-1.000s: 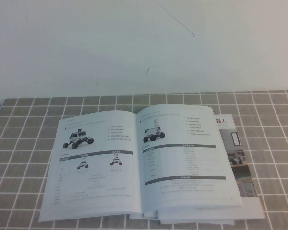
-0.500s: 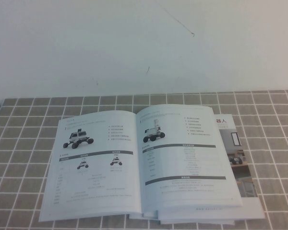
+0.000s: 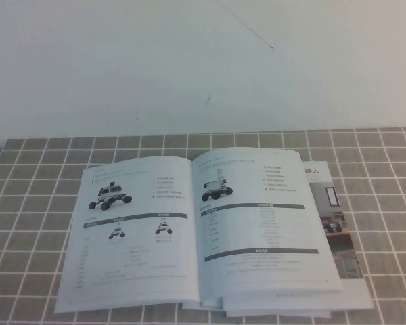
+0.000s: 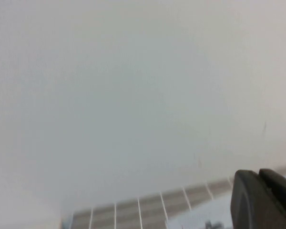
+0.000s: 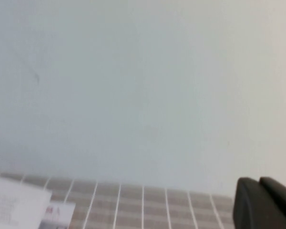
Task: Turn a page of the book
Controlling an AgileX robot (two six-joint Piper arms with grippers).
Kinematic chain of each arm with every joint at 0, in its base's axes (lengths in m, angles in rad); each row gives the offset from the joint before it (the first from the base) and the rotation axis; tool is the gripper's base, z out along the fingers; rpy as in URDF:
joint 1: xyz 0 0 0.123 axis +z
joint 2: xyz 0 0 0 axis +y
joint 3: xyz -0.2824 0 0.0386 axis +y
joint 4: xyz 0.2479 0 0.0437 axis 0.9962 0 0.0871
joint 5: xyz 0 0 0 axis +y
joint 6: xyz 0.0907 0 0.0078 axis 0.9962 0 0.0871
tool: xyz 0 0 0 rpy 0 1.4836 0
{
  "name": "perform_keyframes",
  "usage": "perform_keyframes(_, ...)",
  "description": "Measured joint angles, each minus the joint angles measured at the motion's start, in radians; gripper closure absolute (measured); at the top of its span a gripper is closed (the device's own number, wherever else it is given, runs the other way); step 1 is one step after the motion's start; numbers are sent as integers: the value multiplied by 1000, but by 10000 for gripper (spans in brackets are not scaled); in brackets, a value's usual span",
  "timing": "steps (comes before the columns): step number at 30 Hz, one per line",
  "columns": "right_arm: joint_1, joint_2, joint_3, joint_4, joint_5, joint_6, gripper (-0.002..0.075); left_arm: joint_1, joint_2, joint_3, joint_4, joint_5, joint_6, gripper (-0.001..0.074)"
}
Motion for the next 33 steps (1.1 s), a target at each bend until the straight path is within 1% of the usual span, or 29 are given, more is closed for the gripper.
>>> perform_keyframes(4, 0, 0, 0, 0, -185, 17, 729, 0, 0, 0, 0, -223, 0, 738)
perform_keyframes(6, 0, 0, 0, 5, -241, 26, 729, 0, 0, 0, 4, -331, 0, 738)
perform_keyframes(9, 0, 0, 0, 13, -403, 40, 729, 0, 0, 0, 4, -443, 0, 738)
perform_keyframes(14, 0, 0, 0, 42, -524, 29, 729, 0, 0, 0, 12, -566, -2, 738)
perform_keyframes(18, 0, 0, -5, 44, -566, 55, 729, 0, 0, 0, 14, -597, -12, 738)
perform_keyframes(19, 0, 0, -21, 44, -542, 60, 729, 0, 0, 0, 14, -584, -40, 738)
perform_keyframes(20, 0, 0, -42, 44, -500, 62, 729, 0, 0, -10, 14, -531, -91, 738)
perform_keyframes(22, 0, 0, -121, 44, -388, 64, 729, 0, 0, -84, 12, -298, -220, 738)
perform_keyframes(24, 0, 0, -207, 44, -277, 60, 729, 0, 0, -186, 7, -58, -302, 738)
perform_keyframes(26, 0, 0, -305, 44, -176, 38, 729, 0, 16, -298, 15, 155, -312, 738)
perform_keyframes(27, 0, 0, -351, 44, -127, 22, 729, 0, 27, -348, 20, 228, -299, 738)
perform_keyframes(28, 0, 5, -395, 44, -84, 9, 729, 0, 46, -393, 28, 283, -284, 738)
perform_keyframes(30, 0, 33, -472, 44, -5, -5, 729, 0, 87, -454, 38, 339, -251, 738)
perform_keyframes(33, 0, 106, -573, 44, 107, -7, 729, 0, 164, -514, 47, 366, -225, 738)
